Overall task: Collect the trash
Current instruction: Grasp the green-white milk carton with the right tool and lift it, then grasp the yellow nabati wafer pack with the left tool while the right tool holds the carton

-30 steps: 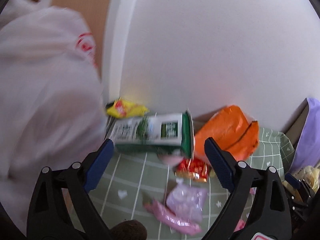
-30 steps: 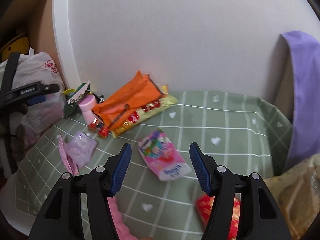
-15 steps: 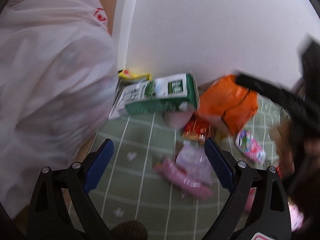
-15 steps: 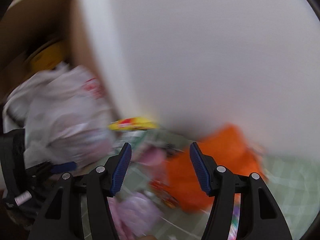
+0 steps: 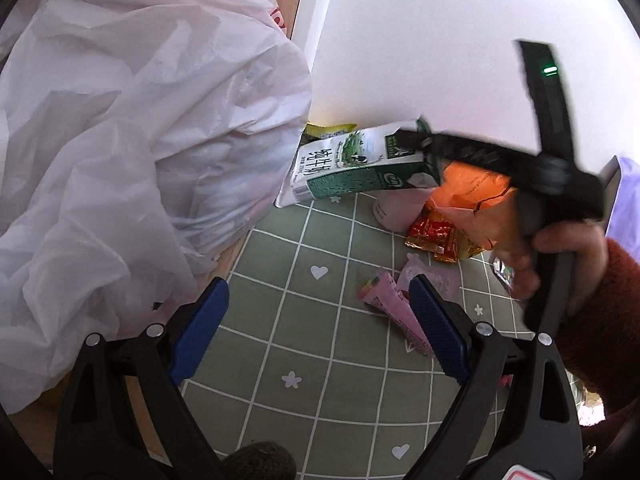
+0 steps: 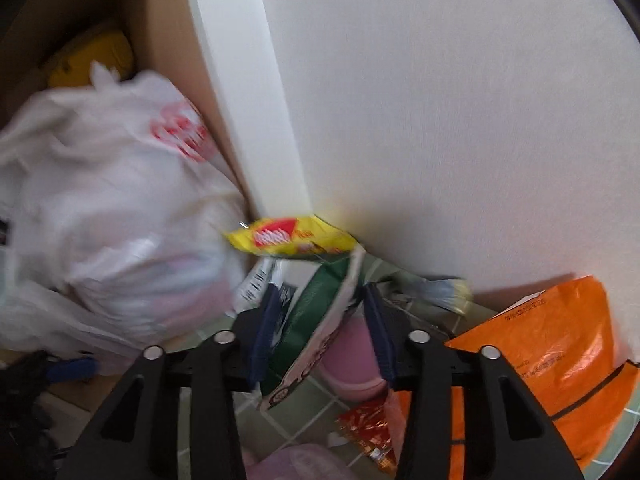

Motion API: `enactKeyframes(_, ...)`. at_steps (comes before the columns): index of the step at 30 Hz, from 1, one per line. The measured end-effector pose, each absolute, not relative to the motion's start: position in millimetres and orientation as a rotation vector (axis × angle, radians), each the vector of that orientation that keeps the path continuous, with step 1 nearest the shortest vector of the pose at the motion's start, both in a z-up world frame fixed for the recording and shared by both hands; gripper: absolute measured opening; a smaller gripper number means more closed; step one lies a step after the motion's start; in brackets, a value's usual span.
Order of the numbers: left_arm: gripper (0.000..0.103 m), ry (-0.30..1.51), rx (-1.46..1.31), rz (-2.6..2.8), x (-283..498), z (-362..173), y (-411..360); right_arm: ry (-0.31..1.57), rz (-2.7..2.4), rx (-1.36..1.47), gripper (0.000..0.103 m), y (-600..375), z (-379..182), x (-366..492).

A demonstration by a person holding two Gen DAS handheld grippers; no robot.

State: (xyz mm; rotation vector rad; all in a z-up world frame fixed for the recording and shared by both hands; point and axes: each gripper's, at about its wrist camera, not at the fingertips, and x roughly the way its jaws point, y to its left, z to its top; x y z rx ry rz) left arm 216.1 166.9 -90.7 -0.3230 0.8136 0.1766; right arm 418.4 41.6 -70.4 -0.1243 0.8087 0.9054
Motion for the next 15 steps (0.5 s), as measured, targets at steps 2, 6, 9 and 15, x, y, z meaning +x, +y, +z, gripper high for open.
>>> enactKeyframes(2, 0.087, 0.81, -0.327, 0.16, 217.9, -88.5, 166.9, 0.777, 0.9, -0.095, 0.035, 24.0, -52.5, 410.8)
enactKeyframes(6, 0.087, 0.783, -0.32, 0.111, 229.7, -76.6, 158.4, 0.708, 0.87, -0.041, 0.033, -27.6, -14.4, 391.5)
enactKeyframes(9, 0.087, 0.766, -0.345, 0.08, 244.8, -73.1, 155.1, 0.652, 0.792, -0.041, 0.033, -66.5, 5.8, 377.5)
enactKeyframes(15, 0.087, 0.729, -0.37, 0.088, 281.4, -74.4, 149.2, 0.631, 0.626, -0.066, 0.033, -144.9, 24.4, 359.3)
